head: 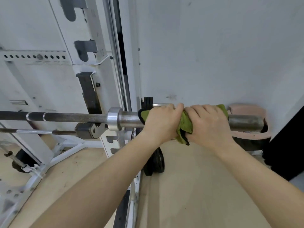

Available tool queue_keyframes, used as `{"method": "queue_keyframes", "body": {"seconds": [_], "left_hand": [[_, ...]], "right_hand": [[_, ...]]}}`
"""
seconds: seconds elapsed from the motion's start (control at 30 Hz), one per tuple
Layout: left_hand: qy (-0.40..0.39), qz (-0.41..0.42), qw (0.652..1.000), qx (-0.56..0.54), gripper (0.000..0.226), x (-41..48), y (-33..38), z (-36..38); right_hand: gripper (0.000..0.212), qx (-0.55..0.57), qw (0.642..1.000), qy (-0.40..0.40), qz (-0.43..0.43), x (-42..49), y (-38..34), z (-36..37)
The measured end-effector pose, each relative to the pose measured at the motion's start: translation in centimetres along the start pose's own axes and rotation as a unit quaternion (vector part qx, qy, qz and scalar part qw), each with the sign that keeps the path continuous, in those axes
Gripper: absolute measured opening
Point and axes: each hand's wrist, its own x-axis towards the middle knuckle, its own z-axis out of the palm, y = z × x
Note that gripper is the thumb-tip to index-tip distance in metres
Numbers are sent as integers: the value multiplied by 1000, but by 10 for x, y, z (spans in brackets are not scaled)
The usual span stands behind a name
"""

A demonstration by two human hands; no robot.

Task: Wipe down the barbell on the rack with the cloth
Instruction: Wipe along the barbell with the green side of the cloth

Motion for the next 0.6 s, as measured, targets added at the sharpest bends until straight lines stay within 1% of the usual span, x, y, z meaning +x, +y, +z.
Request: {"method": "queue_keyframes", "body": {"seconds": [0.03,0.1,0.17,0.27,0.37,0.4,0.47,0.53,0.57,0.6], "left_hand": [[10,2,1000,3,57,1,1,2],[27,11,999,15,48,-5,-5,1],[28,17,999,42,37,-16,-20,-3],[19,1,996,86,30,-43,-59,-13],[2,-19,992,123,42,-66,-94,-23],[-5,-26,992,123,41,-69,-98,-25],[-22,-40,991,125,40,-66,-99,-25],[-33,-49,991,123,45,-62,-93,-23],[-33,-53,991,120,46,-60,-91,-22],[-38,-59,991,115,47,-58,-86,-23]], "right_hand": [[45,0,1000,2,10,-1,0,1],[47,1,999,-17,36,5,-12,3],[55,5,997,-39,60,14,-35,1],[69,31,995,-70,68,30,-87,-6],[74,66,991,-91,67,47,-138,-10],[76,77,990,-96,66,51,-144,-11],[91,73,991,-107,36,52,-138,-10],[105,60,990,-128,-12,47,-119,-11],[106,56,990,-128,-27,44,-110,-11],[101,54,991,-119,-36,42,-103,-10]]}}
